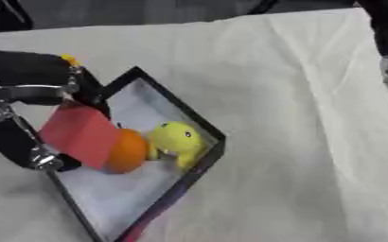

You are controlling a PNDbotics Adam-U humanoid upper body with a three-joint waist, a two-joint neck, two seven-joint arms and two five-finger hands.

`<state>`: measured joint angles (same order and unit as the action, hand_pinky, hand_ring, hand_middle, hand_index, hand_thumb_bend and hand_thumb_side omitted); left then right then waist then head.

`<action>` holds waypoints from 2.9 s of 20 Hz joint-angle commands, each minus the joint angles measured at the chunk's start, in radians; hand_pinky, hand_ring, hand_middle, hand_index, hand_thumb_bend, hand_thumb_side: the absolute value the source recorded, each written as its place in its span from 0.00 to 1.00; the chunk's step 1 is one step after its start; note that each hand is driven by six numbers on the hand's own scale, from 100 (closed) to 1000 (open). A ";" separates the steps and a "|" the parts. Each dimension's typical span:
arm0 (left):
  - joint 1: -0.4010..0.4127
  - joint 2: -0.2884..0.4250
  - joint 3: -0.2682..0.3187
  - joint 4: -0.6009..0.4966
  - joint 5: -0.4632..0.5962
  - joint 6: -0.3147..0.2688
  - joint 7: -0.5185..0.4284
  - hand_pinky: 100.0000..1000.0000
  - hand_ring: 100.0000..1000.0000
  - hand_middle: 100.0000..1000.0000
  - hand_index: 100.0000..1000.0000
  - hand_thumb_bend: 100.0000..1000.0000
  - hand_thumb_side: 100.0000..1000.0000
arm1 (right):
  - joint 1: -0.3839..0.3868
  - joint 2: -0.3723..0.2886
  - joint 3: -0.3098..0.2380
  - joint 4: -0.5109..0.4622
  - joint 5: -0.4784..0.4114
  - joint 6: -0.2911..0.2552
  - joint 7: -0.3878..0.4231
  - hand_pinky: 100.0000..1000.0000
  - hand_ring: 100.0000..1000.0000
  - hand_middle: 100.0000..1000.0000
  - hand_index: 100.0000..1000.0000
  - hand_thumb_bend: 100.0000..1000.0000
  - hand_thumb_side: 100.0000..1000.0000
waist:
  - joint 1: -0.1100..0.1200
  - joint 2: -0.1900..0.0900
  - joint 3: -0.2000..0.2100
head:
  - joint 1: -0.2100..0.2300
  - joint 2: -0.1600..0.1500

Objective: Pick up objects on the table and place them in the box.

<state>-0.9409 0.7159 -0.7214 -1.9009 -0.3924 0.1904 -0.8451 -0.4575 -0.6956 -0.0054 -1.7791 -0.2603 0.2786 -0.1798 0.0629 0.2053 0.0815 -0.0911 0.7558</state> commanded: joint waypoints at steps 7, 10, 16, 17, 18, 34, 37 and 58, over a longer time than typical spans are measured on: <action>0.008 -0.069 -0.014 0.076 -0.103 -0.060 -0.004 0.85 0.84 0.80 0.84 0.46 0.50 | -0.018 -0.012 -0.008 -0.015 -0.006 -0.003 0.003 0.91 0.72 0.71 0.81 0.00 0.66 | -0.009 -0.037 -0.005 | -0.010 0.007; 0.018 -0.059 0.001 0.064 -0.117 -0.067 -0.015 0.90 0.90 0.85 0.88 0.61 0.64 | -0.019 -0.010 -0.008 -0.016 -0.007 -0.003 0.003 0.91 0.72 0.70 0.81 0.00 0.66 | -0.009 -0.039 -0.004 | -0.019 0.012; 0.050 -0.019 0.069 -0.026 -0.102 -0.062 -0.034 0.91 0.91 0.86 0.89 0.76 0.61 | -0.018 -0.007 -0.007 -0.015 -0.007 -0.001 0.001 0.91 0.72 0.70 0.81 0.00 0.65 | -0.008 -0.046 0.000 | -0.021 0.014; 0.056 -0.015 0.090 -0.043 -0.099 -0.060 -0.030 0.91 0.91 0.86 0.89 0.76 0.58 | -0.018 -0.006 -0.007 -0.015 -0.008 -0.001 0.001 0.91 0.72 0.70 0.81 0.00 0.65 | -0.009 -0.048 0.002 | -0.022 0.014; 0.061 -0.010 0.109 -0.059 -0.093 -0.058 -0.027 0.91 0.91 0.86 0.89 0.75 0.57 | -0.017 -0.006 -0.006 -0.015 -0.008 -0.001 0.001 0.91 0.72 0.70 0.81 0.00 0.65 | -0.009 -0.049 0.002 | -0.022 0.014; 0.133 0.171 0.449 0.259 -0.051 0.070 0.178 0.86 0.86 0.81 0.89 0.46 0.47 | -0.020 -0.009 -0.015 -0.024 -0.010 -0.004 -0.010 0.91 0.72 0.70 0.80 0.00 0.65 | -0.016 -0.044 0.004 | -0.040 0.003; 0.103 0.149 0.472 0.416 -0.091 0.055 0.204 0.88 0.87 0.82 0.89 0.50 0.49 | -0.023 -0.008 -0.015 -0.026 -0.012 -0.004 -0.012 0.91 0.72 0.70 0.80 0.00 0.65 | -0.023 -0.039 0.001 | -0.033 -0.012; -0.043 0.006 0.584 0.915 -0.299 -0.011 0.293 0.89 0.89 0.83 0.88 0.66 0.50 | -0.046 -0.004 -0.014 -0.029 -0.022 0.000 -0.016 0.91 0.72 0.70 0.80 0.00 0.66 | -0.057 0.011 -0.018 | 0.051 -0.056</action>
<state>-0.9569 0.7035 -0.1551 -0.9927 -0.6736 0.1819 -0.5619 -0.4856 -0.6789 -0.0111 -1.7890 -0.2775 0.2790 -0.1936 0.0190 0.2180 0.0629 -0.0451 0.7144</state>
